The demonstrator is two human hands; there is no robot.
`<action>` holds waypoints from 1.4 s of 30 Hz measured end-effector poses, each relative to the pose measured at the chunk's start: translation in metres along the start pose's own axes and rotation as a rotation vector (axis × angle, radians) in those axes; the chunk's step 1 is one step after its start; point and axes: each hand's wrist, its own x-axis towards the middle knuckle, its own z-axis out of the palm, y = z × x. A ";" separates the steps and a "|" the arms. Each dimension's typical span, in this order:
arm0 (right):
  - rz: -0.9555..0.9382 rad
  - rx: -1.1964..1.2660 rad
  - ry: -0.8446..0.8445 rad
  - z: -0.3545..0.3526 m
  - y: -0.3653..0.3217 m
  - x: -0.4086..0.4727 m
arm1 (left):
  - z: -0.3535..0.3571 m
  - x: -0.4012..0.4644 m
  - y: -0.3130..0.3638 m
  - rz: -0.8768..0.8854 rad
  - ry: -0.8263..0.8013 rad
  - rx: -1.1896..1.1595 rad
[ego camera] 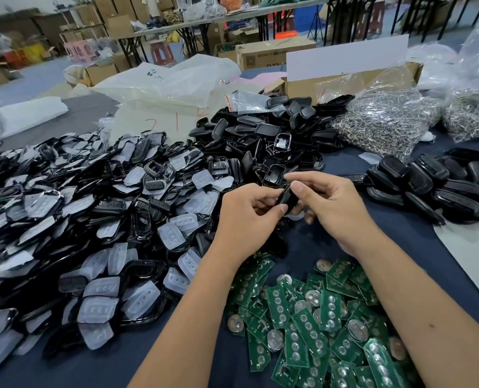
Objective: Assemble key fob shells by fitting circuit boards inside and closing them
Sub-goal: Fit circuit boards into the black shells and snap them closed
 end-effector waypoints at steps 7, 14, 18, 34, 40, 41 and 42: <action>-0.003 0.091 0.024 0.000 0.001 0.002 | 0.000 0.001 0.002 -0.010 -0.038 -0.039; 0.039 0.192 -0.011 0.001 0.000 0.002 | -0.004 0.003 0.000 -0.092 -0.012 -0.144; 0.040 0.174 -0.059 0.001 -0.002 0.000 | -0.007 0.004 -0.001 -0.110 0.001 -0.154; -0.009 0.056 -0.077 0.000 -0.010 -0.003 | -0.013 0.006 -0.003 -0.067 -0.090 -0.219; -0.045 0.006 -0.091 0.000 -0.009 -0.004 | -0.014 0.005 -0.004 -0.045 -0.081 -0.172; -0.054 -0.022 -0.083 0.000 -0.008 -0.004 | -0.013 0.005 -0.005 -0.032 -0.064 -0.132; -0.070 -0.061 -0.077 0.000 -0.008 -0.004 | -0.012 0.004 -0.006 -0.010 -0.044 -0.077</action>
